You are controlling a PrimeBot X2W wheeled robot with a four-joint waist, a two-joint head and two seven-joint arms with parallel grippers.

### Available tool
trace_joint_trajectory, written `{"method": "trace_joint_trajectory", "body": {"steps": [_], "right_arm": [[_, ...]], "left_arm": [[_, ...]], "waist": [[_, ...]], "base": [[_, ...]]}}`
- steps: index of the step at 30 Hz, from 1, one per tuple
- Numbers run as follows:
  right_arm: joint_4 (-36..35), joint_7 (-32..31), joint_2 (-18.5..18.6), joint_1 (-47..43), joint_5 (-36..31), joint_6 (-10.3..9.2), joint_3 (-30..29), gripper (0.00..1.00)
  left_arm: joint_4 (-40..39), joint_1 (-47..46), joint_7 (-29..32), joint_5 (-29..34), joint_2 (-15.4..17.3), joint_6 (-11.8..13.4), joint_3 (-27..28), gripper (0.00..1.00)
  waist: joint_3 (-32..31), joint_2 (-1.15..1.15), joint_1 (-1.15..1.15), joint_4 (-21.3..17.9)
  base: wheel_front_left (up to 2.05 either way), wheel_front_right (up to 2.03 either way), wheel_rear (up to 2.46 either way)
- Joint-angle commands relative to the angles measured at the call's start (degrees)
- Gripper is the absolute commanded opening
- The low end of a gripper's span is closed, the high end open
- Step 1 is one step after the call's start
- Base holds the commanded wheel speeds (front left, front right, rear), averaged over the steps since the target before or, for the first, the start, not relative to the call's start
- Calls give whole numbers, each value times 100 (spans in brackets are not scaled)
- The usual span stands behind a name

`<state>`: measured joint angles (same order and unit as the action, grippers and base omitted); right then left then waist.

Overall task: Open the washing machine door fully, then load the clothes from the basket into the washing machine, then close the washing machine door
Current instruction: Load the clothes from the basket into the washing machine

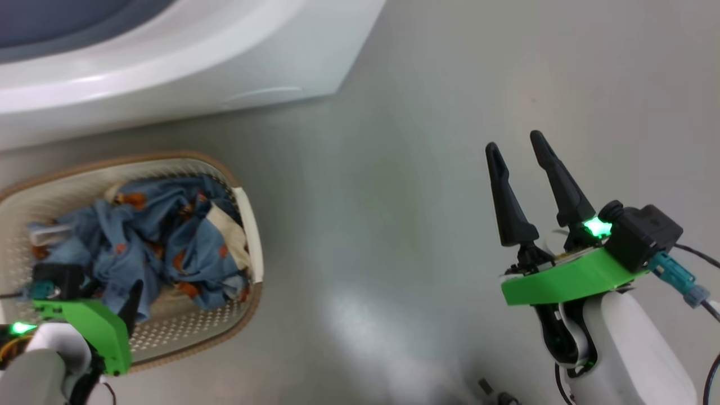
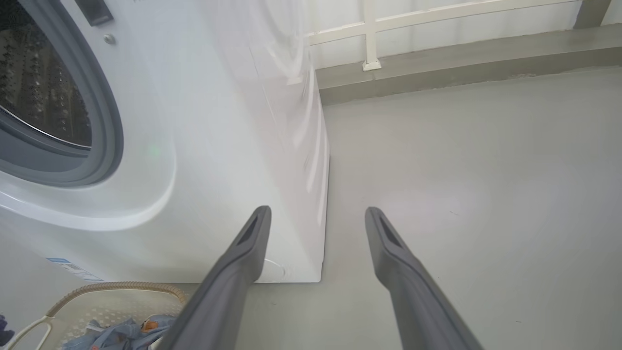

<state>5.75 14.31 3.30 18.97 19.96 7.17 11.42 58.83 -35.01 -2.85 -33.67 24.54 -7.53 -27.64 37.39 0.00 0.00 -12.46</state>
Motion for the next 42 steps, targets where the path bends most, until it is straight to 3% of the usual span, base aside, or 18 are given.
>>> {"method": "trace_joint_trajectory", "body": {"steps": [1, 23, 24, 25, 26, 42], "right_arm": [[-164, 69, -40, 28, 57, 32, 159, 100], [-511, 69, -42, 186, 405, 32, 344, 100], [-512, 69, -42, 187, 409, 32, 344, 100], [-510, 69, -42, 188, 413, 32, 341, 100], [-507, 69, -42, 189, 415, 32, 333, 100], [-318, 69, -42, 271, 289, 32, 222, 100]], "left_arm": [[65, -68, 24, 15, 291, 6, 110, 100], [923, -1226, 719, -253, 810, 5, -486, 100], [952, -1244, 712, -258, 811, 5, -503, 57], [975, -1261, 700, -267, 805, 5, -520, 23], [990, -1273, 689, -283, 794, 5, -536, 0], [617, -829, 64, -965, 452, 5, -763, 0]], "waist": [[290, 0, 0, -212], [1256, 0, 0, -818], [1259, 0, 0, -824], [1259, 0, 0, -827], [1254, 0, 0, -824], [469, 0, 0, -400]], "base": [[0, 0, 0], [0, 0, 0], [0, 0, 0], [0, 0, 0], [0, 0, 0], [0, 0, 0]]}}
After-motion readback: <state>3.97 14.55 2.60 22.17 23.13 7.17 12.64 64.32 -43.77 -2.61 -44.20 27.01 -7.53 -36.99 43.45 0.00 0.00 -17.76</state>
